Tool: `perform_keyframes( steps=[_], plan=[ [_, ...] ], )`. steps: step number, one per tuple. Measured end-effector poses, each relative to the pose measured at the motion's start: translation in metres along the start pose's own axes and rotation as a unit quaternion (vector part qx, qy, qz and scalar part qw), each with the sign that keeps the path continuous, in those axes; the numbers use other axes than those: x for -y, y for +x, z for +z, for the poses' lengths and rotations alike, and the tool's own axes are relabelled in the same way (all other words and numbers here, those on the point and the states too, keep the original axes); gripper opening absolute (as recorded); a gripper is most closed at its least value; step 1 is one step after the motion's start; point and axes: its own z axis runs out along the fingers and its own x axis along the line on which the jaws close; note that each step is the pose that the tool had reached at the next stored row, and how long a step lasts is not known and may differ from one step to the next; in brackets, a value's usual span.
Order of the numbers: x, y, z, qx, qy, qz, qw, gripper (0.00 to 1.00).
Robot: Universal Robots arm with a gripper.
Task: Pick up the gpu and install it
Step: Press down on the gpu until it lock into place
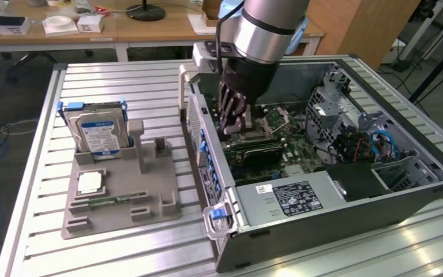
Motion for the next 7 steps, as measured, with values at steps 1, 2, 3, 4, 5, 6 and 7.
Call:
perform_keyframes(
  steps=[1,2,3,4,5,6,7],
  plan=[
    [0.0002,0.0,0.0002,0.0003,0.0027,0.0,1.0,0.11],
    [0.0003,0.0,0.0002,0.0004,0.0028,0.0,1.0,0.11],
    [0.0003,0.0,0.0002,0.0003,0.0028,0.0,1.0,0.11],
    [0.0003,-0.0001,0.0001,0.0003,0.0028,0.0,1.0,0.11],
    [0.0003,-0.0001,0.0001,0.0003,0.0028,0.0,1.0,0.11],
    [0.0003,-0.0001,0.0001,0.0003,0.0028,0.0,1.0,0.11],
    [0.0003,-0.0001,0.0001,0.0003,0.0028,0.0,1.0,0.11]
  ],
)
